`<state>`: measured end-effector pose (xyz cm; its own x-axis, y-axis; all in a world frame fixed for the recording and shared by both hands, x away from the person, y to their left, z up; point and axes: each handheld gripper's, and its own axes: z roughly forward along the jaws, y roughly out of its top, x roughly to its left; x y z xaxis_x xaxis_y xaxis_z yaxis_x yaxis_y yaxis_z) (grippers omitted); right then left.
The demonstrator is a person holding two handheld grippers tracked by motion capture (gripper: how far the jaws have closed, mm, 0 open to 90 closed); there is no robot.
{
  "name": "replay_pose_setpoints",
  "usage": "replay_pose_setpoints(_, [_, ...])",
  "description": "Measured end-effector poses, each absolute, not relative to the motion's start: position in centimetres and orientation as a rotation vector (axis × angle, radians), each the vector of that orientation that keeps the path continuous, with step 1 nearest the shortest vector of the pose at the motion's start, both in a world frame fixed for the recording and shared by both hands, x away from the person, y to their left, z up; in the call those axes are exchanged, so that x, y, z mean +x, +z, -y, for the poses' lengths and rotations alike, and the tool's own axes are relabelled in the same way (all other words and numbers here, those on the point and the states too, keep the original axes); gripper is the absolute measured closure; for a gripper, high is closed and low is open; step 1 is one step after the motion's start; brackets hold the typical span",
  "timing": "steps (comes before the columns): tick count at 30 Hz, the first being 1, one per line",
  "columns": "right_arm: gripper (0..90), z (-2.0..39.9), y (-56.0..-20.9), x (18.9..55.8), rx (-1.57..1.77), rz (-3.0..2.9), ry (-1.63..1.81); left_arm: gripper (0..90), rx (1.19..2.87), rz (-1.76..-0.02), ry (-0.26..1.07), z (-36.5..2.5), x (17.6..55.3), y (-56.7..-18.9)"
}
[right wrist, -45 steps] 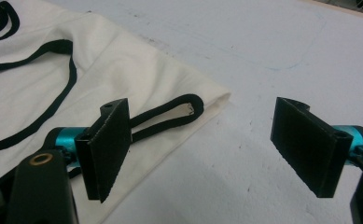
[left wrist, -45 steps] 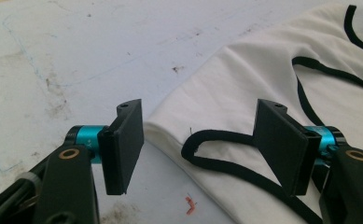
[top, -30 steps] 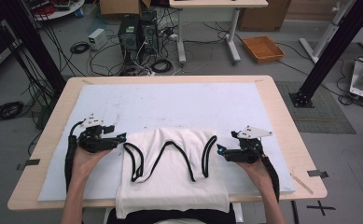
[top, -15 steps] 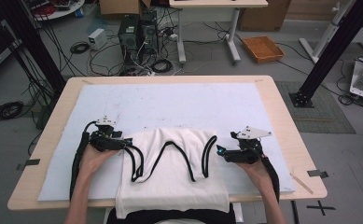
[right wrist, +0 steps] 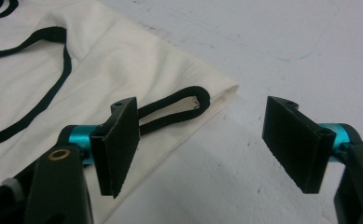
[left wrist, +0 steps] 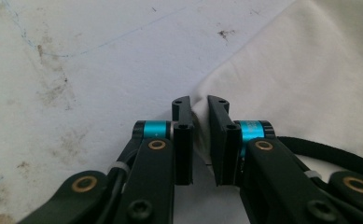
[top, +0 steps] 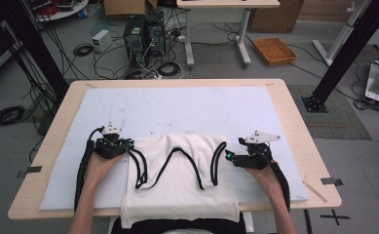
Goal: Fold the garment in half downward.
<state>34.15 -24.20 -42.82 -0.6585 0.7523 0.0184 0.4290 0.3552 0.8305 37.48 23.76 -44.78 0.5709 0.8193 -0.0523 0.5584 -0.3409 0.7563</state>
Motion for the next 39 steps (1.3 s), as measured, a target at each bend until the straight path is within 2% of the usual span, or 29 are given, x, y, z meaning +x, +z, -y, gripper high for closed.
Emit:
replay_pose_setpoints(8, [37.3, 23.7, -42.8, 38.7, 1.182, -2.274, 1.292, 83.4, 2.022, -1.107, 0.439, -23.8, 37.5, -44.9])
replay_pose_setpoints(16, [38.1, 22.1, -43.7, 40.6, 1.215, -2.363, 1.256, 83.2, 1.999, -1.103, 0.423, -24.0, 37.5, -45.1])
replay_pose_setpoints(20, [51.4, 21.0, -44.8, 40.9, 1.165, -2.441, 1.118, 82.4, 1.992, -1.116, 0.419, -24.0, 37.5, -45.1])
replay_pose_setpoints(23, [66.0, 21.0, -44.8, 40.7, 1.123, -2.414, 1.086, 81.7, 1.977, -1.136, 0.406, -24.1, 37.5, -45.1])
replay_pose_setpoints(24, [74.5, 21.2, -44.8, 40.6, 1.112, -2.422, 1.098, 81.7, 1.971, -1.141, 0.404, -24.0, 37.5, -45.1])
replay_pose_setpoints(26, [80.7, 21.3, -44.9, 40.6, 1.096, -2.433, 1.127, 82.1, 1.987, -1.129, 0.419, -24.0, 37.5, -45.1])
replay_pose_setpoints(32, [84.3, 21.9, -43.6, 40.8, 1.076, -2.361, 1.177, 85.6, 1.890, -1.070, 0.411, -24.2, 37.2, -43.5])
replay_pose_setpoints(36, [84.3, 22.4, -41.6, 41.2, 1.064, -2.284, 1.198, 85.7, 1.882, -1.050, 0.462, -24.1, 37.7, -41.4])
replay_pose_setpoints(39, [84.3, 22.6, -40.3, 41.4, 1.066, -2.200, 1.223, 85.7, 1.805, -1.055, 0.514, -24.0, 38.3, -39.8])
